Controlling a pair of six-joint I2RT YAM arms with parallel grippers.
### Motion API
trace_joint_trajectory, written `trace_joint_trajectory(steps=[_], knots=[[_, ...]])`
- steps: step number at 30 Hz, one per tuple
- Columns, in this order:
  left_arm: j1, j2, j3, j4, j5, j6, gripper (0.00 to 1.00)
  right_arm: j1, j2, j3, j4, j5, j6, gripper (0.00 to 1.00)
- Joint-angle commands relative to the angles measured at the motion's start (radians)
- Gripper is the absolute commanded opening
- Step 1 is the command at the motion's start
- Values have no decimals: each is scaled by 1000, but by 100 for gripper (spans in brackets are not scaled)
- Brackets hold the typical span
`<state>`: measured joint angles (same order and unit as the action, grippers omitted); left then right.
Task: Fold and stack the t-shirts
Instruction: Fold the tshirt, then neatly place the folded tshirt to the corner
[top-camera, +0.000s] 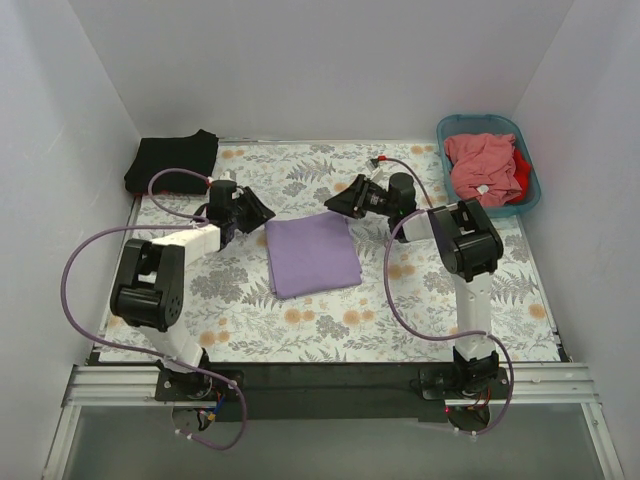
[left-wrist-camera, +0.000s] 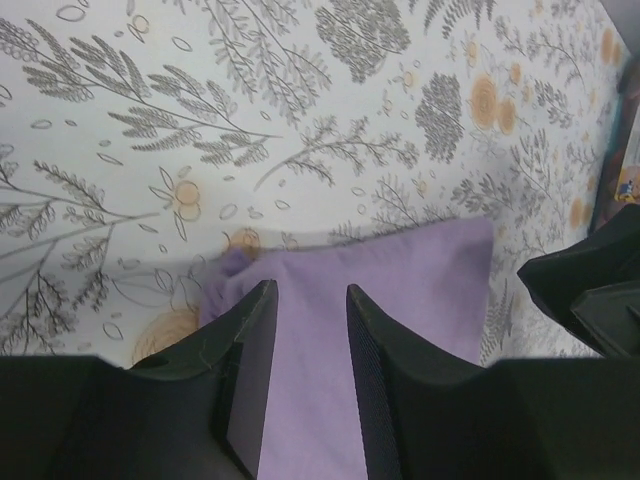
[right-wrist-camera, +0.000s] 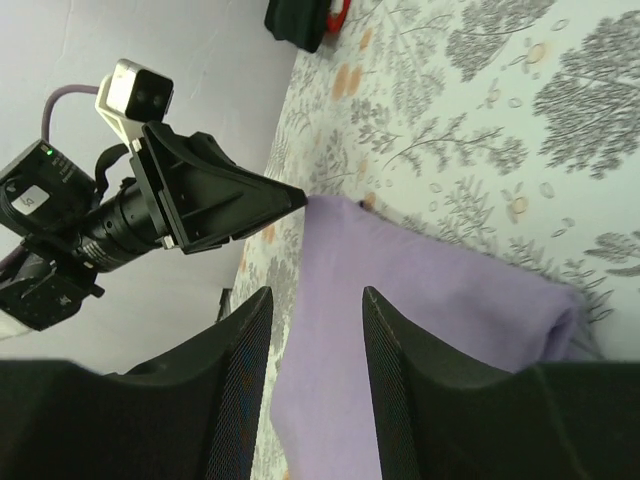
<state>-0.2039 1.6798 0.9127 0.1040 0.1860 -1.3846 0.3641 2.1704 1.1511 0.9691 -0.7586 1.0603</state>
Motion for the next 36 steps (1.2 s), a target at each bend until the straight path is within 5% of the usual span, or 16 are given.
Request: trace_joint_trajectory(steps=[1,8,16,26,32,36], knots=[[30,73,54,74,55,-16,32,-4,71,74,3,44,23,48],[70,216,80,86,101,-43,29,-23,172,79,-18,80,26,48],[95,173,93,34,109,-44,31,-53,86,56,-79,64,-43,47],[95,-188,91,-188,-52,88,56,-5,-214,114,-680,88,-483,51],[95,-448,-64,-323,-146,136,80,201,-377,148,-1139,385,-859,58],[95,-587,-144,-409,-201,140,82,375,-408,163,-1257,594,-945,61]])
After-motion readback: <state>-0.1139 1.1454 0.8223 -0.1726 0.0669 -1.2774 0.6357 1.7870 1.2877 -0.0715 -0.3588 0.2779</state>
